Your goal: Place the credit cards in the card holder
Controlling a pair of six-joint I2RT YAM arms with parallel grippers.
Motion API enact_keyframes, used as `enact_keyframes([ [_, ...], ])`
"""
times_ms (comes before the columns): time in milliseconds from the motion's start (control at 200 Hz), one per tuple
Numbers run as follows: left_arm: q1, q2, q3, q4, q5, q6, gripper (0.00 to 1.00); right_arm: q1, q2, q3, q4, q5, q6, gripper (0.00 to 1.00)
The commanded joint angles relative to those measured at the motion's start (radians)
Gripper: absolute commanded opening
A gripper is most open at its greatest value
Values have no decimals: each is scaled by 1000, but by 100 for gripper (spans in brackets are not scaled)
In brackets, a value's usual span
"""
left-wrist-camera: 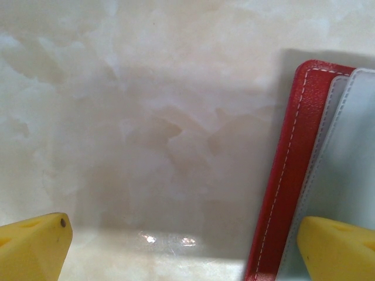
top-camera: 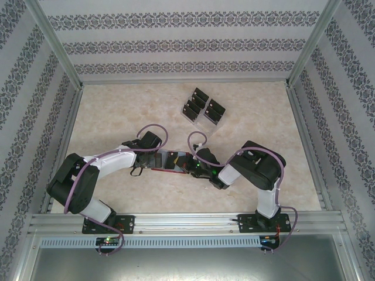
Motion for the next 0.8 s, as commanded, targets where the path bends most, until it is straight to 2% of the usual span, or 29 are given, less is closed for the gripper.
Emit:
enact_keyframes([
  [0, 8, 16, -15, -20, -9, -2, 100, 12, -32, -13, -59, 13, -38, 0],
  [729, 7, 10, -14, -23, -7, -7, 100, 38, 22, 100, -150, -28, -59, 0],
  [799, 6, 10, -15, -24, -6, -7, 100, 38, 11, 83, -147, -20, -57, 15],
])
